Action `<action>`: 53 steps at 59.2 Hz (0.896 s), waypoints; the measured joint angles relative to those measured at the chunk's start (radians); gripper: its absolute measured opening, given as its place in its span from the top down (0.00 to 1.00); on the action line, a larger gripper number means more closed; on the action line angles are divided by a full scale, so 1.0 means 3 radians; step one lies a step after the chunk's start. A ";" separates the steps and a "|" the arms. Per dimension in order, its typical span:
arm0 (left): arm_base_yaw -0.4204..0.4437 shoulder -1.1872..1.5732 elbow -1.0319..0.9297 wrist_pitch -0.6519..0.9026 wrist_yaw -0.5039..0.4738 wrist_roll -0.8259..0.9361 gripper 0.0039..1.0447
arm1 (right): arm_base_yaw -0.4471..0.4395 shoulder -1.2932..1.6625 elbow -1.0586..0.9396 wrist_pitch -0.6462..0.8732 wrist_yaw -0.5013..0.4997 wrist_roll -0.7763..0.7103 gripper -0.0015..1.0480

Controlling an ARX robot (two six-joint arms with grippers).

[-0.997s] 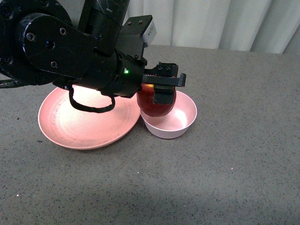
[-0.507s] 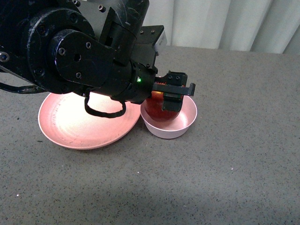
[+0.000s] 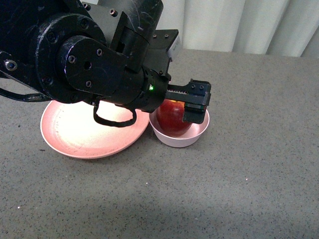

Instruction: Move apple from plate to bowl

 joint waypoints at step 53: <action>0.0285 -0.1489 -0.1583 0.1521 -0.0863 0.0341 0.13 | 0.0000 0.0000 0.0000 0.0000 0.0001 0.0000 0.09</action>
